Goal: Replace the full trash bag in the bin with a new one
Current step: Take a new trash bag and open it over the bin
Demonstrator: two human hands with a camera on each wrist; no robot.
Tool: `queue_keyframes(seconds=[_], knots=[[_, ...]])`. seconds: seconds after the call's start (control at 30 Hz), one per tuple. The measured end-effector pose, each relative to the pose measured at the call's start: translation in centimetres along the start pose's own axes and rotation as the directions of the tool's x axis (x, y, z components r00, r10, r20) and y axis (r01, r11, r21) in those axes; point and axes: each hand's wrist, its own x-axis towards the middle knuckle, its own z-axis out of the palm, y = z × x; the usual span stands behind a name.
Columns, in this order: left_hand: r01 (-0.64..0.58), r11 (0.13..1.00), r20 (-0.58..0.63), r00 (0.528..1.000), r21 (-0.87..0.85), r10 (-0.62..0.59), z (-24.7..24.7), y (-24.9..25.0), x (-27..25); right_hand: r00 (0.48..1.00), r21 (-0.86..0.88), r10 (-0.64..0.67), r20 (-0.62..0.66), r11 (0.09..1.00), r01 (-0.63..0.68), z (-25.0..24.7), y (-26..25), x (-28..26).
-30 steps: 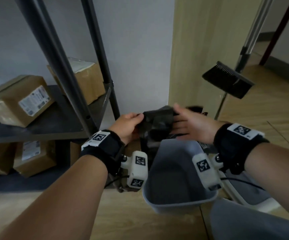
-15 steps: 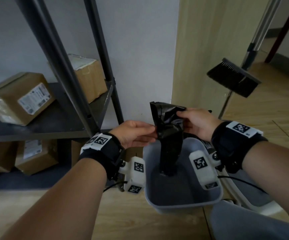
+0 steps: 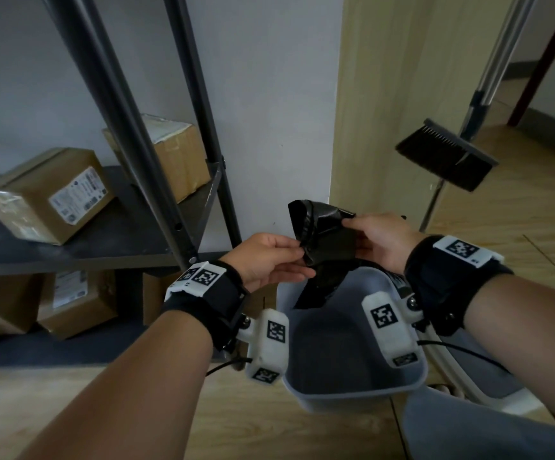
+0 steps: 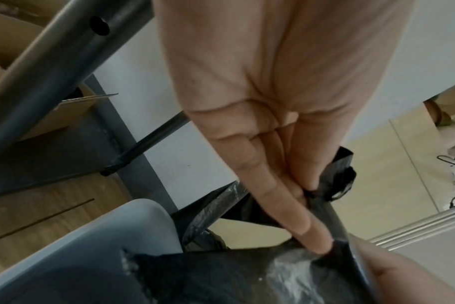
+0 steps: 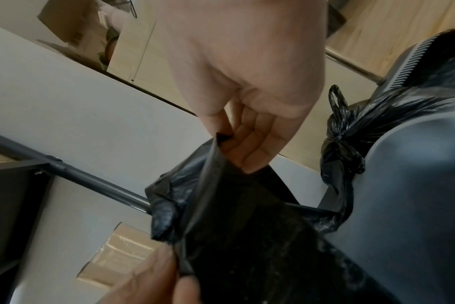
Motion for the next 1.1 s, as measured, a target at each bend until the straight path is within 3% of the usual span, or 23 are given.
queue_keyframes(seconds=[0.1,0.2,0.27,0.33,0.4,0.6,0.87,1.0,1.1], knots=[[-0.012,1.000,-0.028,1.000,-0.002,0.012,0.3,0.2,-0.2,0.999,-0.039,-0.010,-0.052,0.999,0.008,0.0,0.4,0.1],[-0.048,0.999,-0.092,0.995,-0.008,0.047,0.6,0.1,-0.1,0.951,-0.341,-0.244,-0.188,0.924,0.170,0.1,0.5,0.2],[-0.071,0.997,-0.121,0.990,0.001,0.071,0.7,0.0,0.0,0.936,-0.510,-0.345,-0.065,0.818,0.266,0.5,-0.3,-0.8],[-0.089,0.996,-0.131,0.987,0.020,0.091,0.9,0.0,0.1,0.967,-0.563,-0.195,0.167,0.786,0.256,1.2,-0.9,-1.8],[-0.102,0.994,-0.117,0.987,0.039,0.106,1.2,-0.1,0.3,0.959,-0.593,-0.051,0.279,0.777,0.214,1.7,-0.8,-2.2],[-0.075,0.996,-0.132,0.988,0.052,0.082,0.9,-0.5,0.6,0.972,-0.457,-0.047,0.232,0.877,0.151,1.6,-0.5,-1.9],[-0.070,0.997,-0.135,0.988,0.021,0.073,0.9,-0.2,0.8,0.980,-0.383,-0.047,0.195,0.916,0.120,1.7,-0.4,-2.0],[-0.072,0.964,-0.198,0.972,0.257,0.125,0.7,-0.3,1.1,0.975,-0.422,-0.049,0.215,0.896,0.138,1.5,-0.5,-2.3],[-0.128,0.838,-0.228,0.930,0.530,0.287,0.5,-0.1,1.1,0.970,-0.439,-0.025,0.243,0.889,0.133,1.4,-0.8,-2.7]])
